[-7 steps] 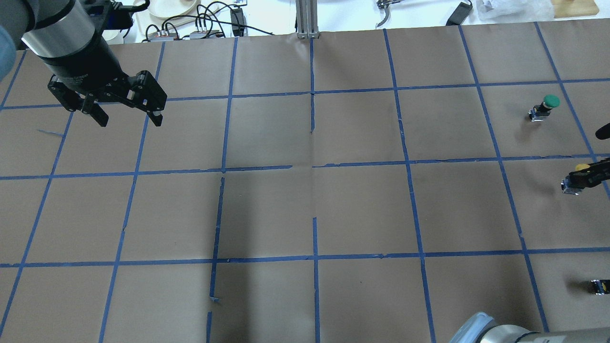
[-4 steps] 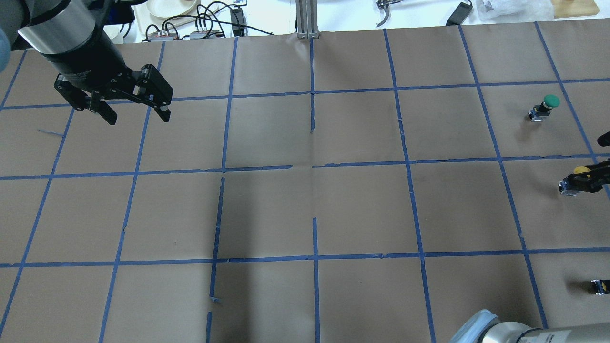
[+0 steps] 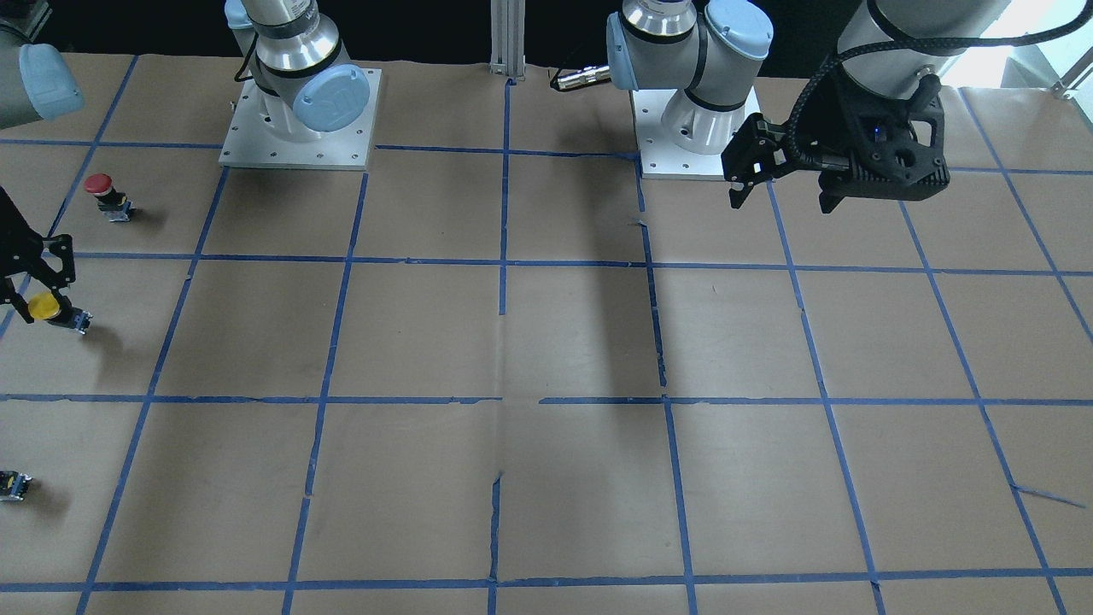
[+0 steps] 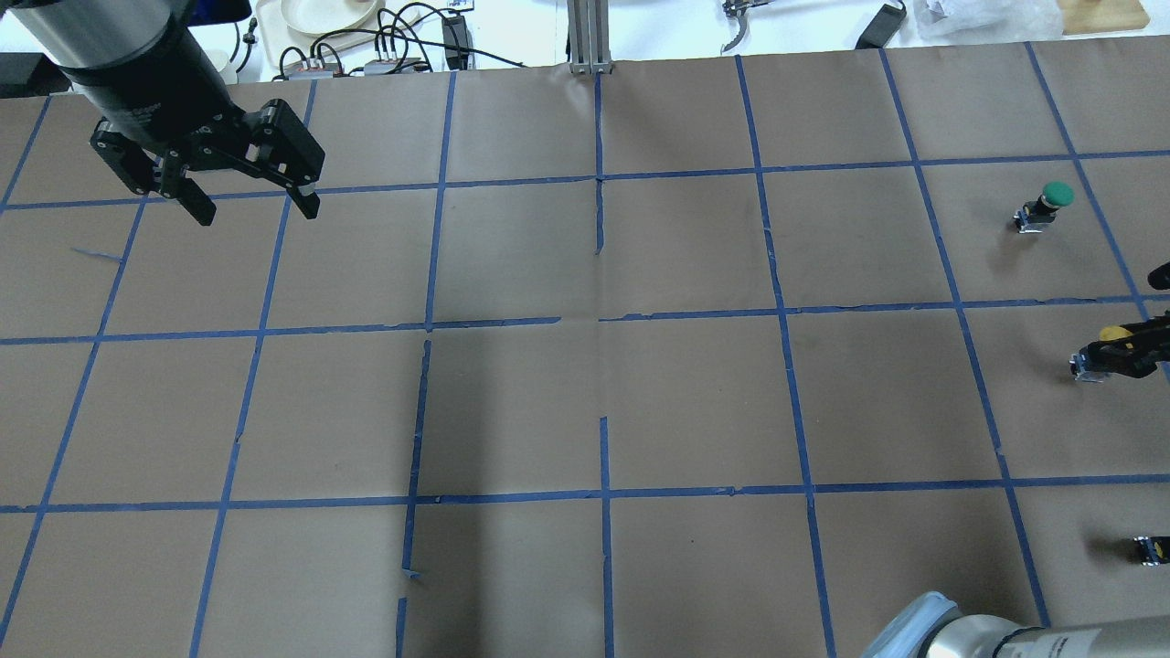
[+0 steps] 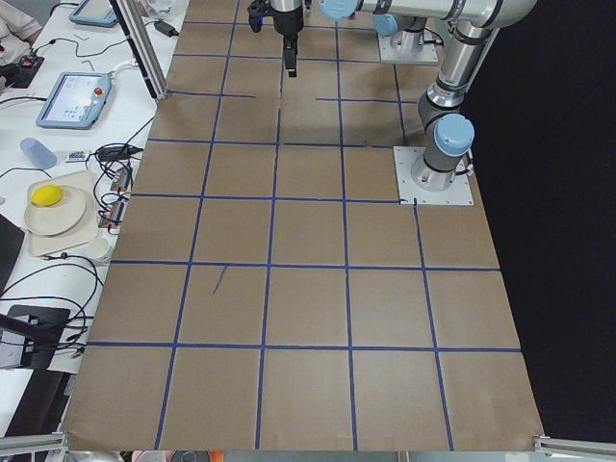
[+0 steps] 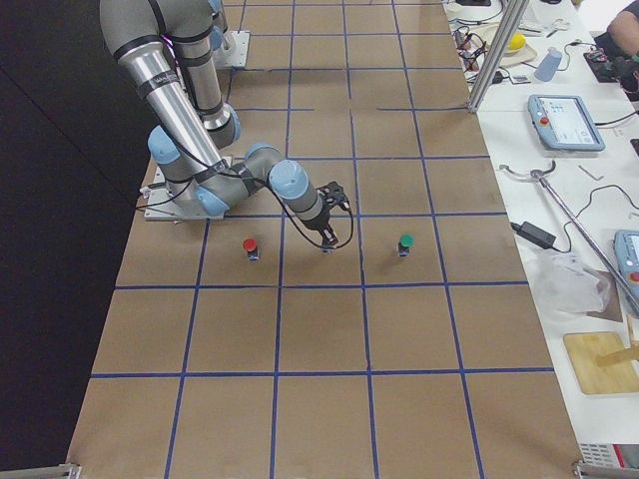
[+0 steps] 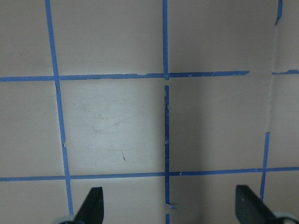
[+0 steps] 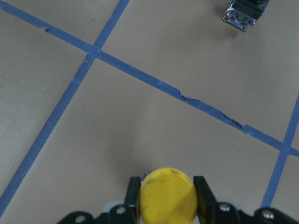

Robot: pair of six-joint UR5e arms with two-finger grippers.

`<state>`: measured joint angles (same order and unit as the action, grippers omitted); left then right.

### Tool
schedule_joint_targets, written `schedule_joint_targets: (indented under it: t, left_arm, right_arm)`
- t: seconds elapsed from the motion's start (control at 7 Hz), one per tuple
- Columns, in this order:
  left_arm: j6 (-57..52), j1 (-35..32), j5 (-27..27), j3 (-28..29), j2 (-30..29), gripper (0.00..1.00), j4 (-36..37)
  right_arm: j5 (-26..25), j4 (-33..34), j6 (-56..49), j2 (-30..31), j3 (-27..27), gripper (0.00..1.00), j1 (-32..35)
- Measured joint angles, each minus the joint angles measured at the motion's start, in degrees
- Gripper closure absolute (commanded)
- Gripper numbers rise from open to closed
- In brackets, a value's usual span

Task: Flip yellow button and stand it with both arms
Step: 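Lower the button upright onto the table with the right gripper, then open the right gripper and lift it off the standing button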

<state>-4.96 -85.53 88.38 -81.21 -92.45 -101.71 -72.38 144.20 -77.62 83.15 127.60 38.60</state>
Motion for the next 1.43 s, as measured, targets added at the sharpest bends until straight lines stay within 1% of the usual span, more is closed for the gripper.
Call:
schedule_joint_targets:
  t: [0.14, 0.29, 0.71, 1.0, 1.14, 1.29, 1.43]
  left_arm:
    - [0.1, -0.1, 0.1, 1.0, -0.6, 0.00, -0.7]
    - [0.1, -0.3, 0.2, 1.3, -0.9, 0.00, -0.8]
    - [0.0, -0.4, -0.1, 1.2, -0.4, 0.00, -0.8]
    - [0.0, -0.4, 0.1, 1.0, -0.2, 0.00, -0.6]
    - [0.0, -0.3, 0.1, 1.0, -0.1, 0.00, -0.6]
    - [0.6, -0.3, 0.2, 1.4, -0.4, 0.00, -0.6]
    - [2.4, -0.2, 0.3, 1.7, -0.7, 0.00, -0.7]
  right_arm:
    - [0.0, 0.1, 0.0, -0.8, 0.0, 0.27, 0.0]
    - [0.0, 0.2, 0.0, -1.5, 0.0, 0.00, 0.0]
    - [-1.3, 0.1, 0.5, -1.4, -0.1, 0.00, 0.0]
    - [-2.8, -0.9, 3.3, 1.2, -0.3, 0.00, 0.4]
    - [-3.1, -3.8, 7.1, 3.7, -0.7, 0.00, 0.9]
    - [-3.2, -8.4, 11.5, 6.0, -2.1, 0.00, 1.9]
    - [-3.5, -14.0, 16.4, 7.4, -4.8, 0.00, 3.5]
